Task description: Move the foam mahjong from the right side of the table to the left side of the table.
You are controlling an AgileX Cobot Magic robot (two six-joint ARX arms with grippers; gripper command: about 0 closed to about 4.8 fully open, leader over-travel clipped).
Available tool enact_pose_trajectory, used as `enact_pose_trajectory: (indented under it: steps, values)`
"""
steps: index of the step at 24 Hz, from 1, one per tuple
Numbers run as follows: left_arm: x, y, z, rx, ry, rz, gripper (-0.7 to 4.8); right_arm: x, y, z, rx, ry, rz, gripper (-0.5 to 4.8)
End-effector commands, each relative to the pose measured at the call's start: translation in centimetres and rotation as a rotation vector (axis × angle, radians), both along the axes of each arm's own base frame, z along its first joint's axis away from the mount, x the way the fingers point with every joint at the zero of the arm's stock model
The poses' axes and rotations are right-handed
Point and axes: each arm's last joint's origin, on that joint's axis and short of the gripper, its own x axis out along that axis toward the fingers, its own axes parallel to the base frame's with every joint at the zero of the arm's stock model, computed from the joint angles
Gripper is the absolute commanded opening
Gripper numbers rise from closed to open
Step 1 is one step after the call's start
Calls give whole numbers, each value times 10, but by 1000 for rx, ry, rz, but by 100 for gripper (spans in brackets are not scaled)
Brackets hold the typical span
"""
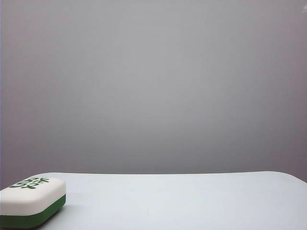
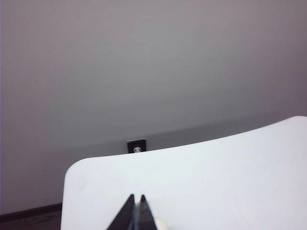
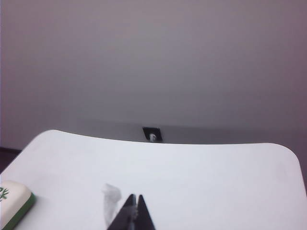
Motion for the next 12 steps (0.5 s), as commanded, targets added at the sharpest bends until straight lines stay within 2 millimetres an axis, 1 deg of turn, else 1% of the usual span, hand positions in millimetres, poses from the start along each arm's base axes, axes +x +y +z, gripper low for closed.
enact_pose_trajectory:
  steps: [1,2,3,4,7,10,12]
  values:
    - [4,-2,-9,-11,-13,-11,-5,-8,-4,-14,11,-36,-40,-5]
    - [6,-4,-20,-6,-2,-11,-5,-13,-6,-27,32,-40,-42,-5]
    - [7,-5,-23,-6,-4,-23,-5,-15,-7,-34,45,-40,-46,-5]
    - [10,-7,-31,-24,-13,-50,-5,-18,-8,-49,86,-54,-51,-5]
    - [13,-9,-44,-62,-28,-64,-5,-20,-9,-69,155,-75,-57,-5]
    - [14,-5,-46,-77,-21,-70,-5,-19,-10,-72,147,-61,-66,-5]
    - [13,2,-44,-95,-45,-39,-5,-19,-10,-72,120,-80,-70,-5]
